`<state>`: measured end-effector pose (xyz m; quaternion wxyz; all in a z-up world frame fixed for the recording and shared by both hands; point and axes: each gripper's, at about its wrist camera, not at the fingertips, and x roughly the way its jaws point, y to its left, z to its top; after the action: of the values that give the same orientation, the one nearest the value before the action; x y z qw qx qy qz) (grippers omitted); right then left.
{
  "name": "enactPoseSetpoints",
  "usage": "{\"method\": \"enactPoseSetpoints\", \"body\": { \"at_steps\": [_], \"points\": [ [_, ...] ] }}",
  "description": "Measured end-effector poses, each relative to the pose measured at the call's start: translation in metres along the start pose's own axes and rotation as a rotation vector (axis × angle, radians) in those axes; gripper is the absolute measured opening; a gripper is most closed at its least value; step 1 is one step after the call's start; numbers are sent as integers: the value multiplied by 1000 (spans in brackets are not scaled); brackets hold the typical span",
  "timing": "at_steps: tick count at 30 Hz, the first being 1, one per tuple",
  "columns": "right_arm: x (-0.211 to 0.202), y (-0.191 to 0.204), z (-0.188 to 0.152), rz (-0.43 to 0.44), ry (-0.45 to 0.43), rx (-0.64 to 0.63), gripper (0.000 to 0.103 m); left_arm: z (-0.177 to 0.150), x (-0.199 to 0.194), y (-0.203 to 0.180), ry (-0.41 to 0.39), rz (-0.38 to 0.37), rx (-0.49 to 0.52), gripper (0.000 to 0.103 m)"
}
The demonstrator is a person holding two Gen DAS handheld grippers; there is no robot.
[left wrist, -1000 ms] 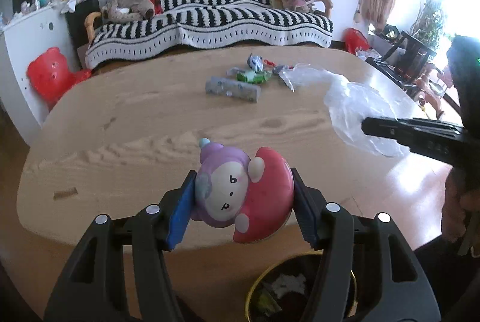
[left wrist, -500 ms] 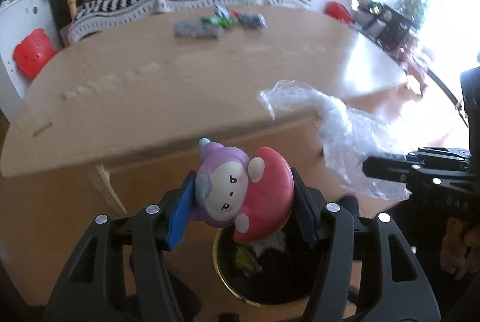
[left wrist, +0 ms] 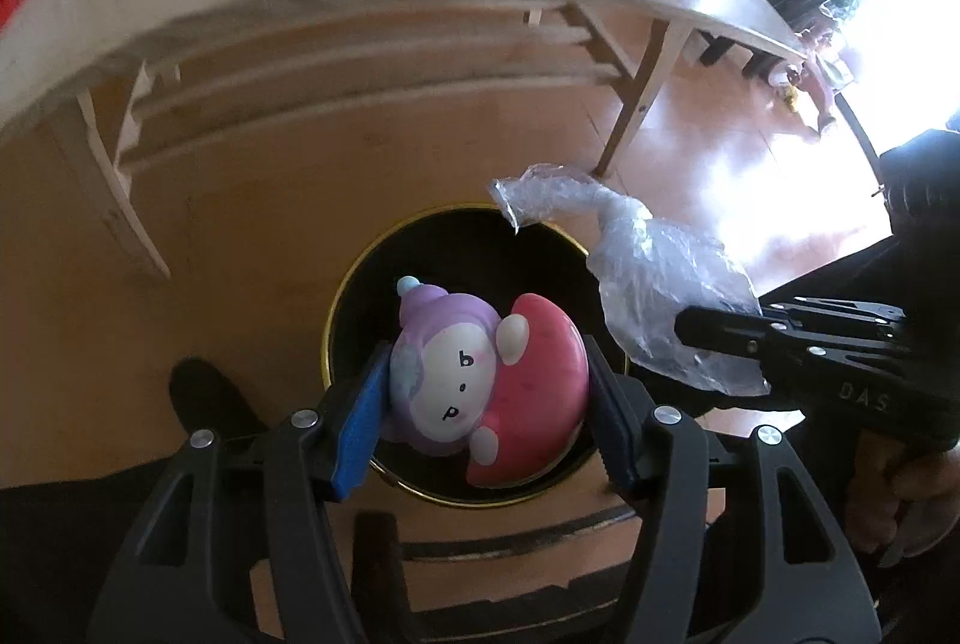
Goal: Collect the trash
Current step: 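Carry the toy and clear plastic bag toward the bin with both tools, then open both tools to drop the toy and plastic bag into the bin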
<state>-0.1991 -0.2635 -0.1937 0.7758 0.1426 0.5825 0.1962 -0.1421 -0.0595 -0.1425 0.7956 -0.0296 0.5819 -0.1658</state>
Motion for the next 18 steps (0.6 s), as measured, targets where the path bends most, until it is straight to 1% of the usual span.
{"method": "enactPoseSetpoints", "body": {
  "at_steps": [3, 18],
  "points": [
    [1, 2, 0, 4, -1, 2, 8, 0, 3, 2, 13, -15, -25, 60],
    [1, 0, 8, 13, 0, 3, 8, 3, 5, 0, 21, -8, -35, 61]
  ]
}}
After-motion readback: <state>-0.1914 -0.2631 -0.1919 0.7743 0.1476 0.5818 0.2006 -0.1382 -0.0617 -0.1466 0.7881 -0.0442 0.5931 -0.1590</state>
